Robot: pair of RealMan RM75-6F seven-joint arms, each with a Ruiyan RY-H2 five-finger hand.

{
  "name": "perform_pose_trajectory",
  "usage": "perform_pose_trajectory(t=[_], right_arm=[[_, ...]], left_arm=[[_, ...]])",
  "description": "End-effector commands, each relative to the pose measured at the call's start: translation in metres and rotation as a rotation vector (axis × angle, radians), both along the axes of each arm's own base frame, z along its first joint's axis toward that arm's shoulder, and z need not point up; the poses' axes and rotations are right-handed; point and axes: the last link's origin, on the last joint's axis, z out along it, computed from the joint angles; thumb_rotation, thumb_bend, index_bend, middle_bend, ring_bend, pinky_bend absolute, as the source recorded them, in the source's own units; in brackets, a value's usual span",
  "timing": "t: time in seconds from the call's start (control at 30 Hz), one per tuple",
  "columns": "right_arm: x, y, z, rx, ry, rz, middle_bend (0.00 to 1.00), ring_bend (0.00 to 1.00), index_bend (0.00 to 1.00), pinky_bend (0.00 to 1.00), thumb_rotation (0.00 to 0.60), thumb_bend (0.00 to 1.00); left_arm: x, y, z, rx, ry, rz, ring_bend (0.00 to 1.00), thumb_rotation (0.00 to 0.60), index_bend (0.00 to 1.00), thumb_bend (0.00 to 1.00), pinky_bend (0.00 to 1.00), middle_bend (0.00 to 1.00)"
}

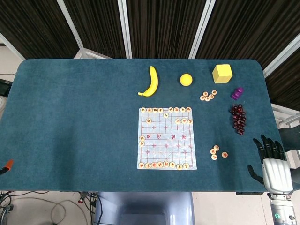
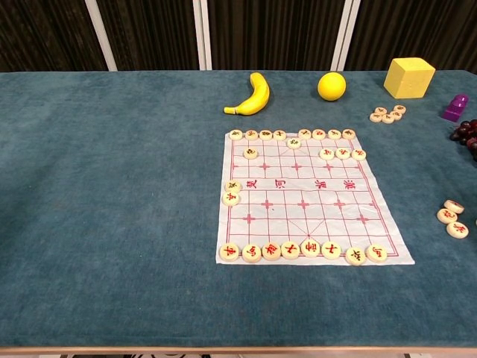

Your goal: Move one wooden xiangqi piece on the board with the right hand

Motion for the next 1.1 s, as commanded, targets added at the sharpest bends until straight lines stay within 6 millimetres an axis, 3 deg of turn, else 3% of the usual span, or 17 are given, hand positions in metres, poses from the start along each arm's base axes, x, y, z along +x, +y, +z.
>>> perform_pose_trajectory(t=[0.03,0.17,0.27,0.5,0.67,0.9,1.1], right_arm=[[0.000,0.001,0.001,-0.001,-0.005,0.000,0.00,0.00,0.10,0.04,0.600,0.37],[-0.001,-0.002,0.004,0.003,-0.030,-0.010,0.00,0.00,0.10,0.04,0.600,0.37],[0.006,-0.017,0.010,0.016,-0.040,0.013,0.00,0.00,0.10,0.04,0.600,0.37],[0.042,-0.080,0.024,0.100,0.026,0.074,0.00,0.00,0.10,0.04,0.600,0.37],[0.063,-0.111,0.023,0.156,0.033,0.064,0.00,0.00,0.10,0.04,0.600,0.37],[0.090,-0.146,0.004,0.270,-0.042,0.012,0.00,0.00,0.14,0.04,0.600,0.37],[0.116,-0.171,-0.028,0.317,-0.018,0.001,0.00,0.00,0.17,0.04,0.600,0.37]], left_arm=[[0.000,0.001,-0.001,-0.003,0.001,0.000,0.00,0.600,0.01,0.03,0.06,0.00],[0.001,0.001,-0.001,-0.005,0.000,-0.006,0.00,0.600,0.01,0.03,0.06,0.00],[0.001,0.000,0.000,0.006,-0.003,-0.009,0.00,0.600,0.01,0.03,0.06,0.00],[0.001,0.000,0.000,0.004,-0.004,-0.009,0.00,0.600,0.01,0.03,0.06,0.00],[0.001,0.000,-0.001,0.004,-0.001,-0.006,0.00,0.600,0.01,0.03,0.06,0.00],[0.002,0.001,-0.005,-0.007,0.004,-0.006,0.00,0.600,0.01,0.03,0.06,0.00],[0.002,0.001,-0.005,-0.002,0.005,-0.003,0.00,0.600,0.01,0.03,0.06,0.00]])
